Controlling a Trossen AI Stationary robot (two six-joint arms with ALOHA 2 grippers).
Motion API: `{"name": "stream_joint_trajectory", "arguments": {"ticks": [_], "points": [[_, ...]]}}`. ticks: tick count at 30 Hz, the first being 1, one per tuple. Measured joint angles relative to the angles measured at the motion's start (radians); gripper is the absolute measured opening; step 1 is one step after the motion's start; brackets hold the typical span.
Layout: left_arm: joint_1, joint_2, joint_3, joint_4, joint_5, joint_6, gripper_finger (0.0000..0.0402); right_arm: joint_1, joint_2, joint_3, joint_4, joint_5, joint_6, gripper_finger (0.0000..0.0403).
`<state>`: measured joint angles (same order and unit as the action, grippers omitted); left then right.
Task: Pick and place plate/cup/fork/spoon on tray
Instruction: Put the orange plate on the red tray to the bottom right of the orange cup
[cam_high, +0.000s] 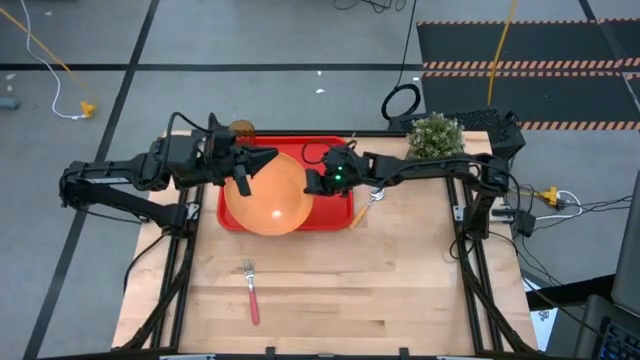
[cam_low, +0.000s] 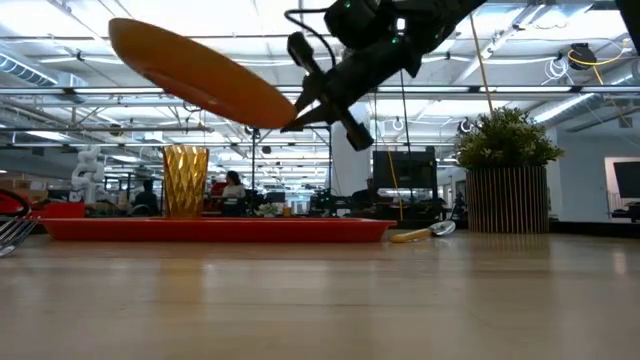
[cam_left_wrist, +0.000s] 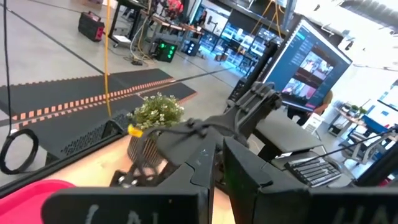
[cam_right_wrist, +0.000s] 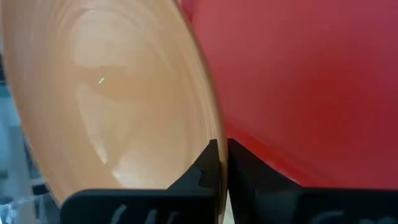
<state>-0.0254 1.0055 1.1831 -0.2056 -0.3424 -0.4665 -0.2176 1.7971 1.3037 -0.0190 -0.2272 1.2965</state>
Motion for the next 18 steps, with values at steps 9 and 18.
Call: {"name": "stream_joint_trajectory", "arguments": {"ticks": [9, 18], "points": [[0.000, 0.000, 0.000, -0.009, -0.001, 0.026, 0.0031, -0.014, 0.033, 0.000, -0.070, 0.126, 0.074, 0.0000], [0.017, 0.000, 0.000, -0.052, -0.001, 0.024, 0.0031, -0.067, 0.035, -0.001, -0.183, 0.158, -0.019, 0.0000]]}}
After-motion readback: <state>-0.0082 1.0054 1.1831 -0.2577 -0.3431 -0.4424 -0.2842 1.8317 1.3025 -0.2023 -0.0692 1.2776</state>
